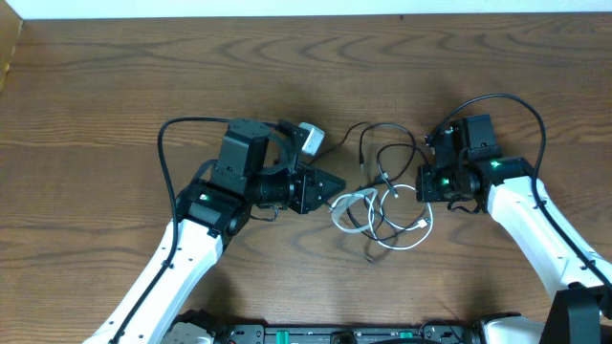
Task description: Untangle cables
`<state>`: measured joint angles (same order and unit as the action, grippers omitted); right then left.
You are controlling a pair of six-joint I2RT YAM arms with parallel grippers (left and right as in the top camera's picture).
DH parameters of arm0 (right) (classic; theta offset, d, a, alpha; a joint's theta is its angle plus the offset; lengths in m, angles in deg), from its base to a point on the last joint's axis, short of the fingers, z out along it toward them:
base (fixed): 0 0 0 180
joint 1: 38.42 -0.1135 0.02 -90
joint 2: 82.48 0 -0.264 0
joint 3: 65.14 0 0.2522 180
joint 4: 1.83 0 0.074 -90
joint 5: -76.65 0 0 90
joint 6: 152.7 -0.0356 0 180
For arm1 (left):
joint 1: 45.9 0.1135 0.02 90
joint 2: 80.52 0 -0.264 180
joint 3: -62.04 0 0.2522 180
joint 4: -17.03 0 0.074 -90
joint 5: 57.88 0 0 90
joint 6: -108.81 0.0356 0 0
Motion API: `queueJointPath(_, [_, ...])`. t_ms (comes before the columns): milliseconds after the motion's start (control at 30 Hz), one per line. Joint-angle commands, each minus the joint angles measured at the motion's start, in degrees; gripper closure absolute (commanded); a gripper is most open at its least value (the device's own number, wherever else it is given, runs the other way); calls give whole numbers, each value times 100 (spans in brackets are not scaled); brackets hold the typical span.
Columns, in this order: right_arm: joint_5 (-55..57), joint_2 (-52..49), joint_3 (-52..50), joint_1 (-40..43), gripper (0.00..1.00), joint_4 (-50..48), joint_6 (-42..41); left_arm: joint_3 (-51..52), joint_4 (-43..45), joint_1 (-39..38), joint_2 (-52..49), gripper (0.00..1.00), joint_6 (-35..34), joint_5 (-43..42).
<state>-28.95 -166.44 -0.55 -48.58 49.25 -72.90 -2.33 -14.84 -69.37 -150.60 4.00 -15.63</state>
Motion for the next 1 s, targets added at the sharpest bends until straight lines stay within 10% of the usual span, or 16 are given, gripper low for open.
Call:
queueJointPath(0, [-962, 155, 212, -2, 99, -101, 256, -103, -249, -9, 11, 74, 105, 1143])
queueJointPath(700, [-1615, 2708, 2387, -2, 99, -1611, -468, -103, -457, -9, 9, 59, 101, 1434])
queueJointPath(967, [-1587, 2966, 2387, -2, 99, -2417, -826, -103, -74, -11, 9, 33, 76, 1069])
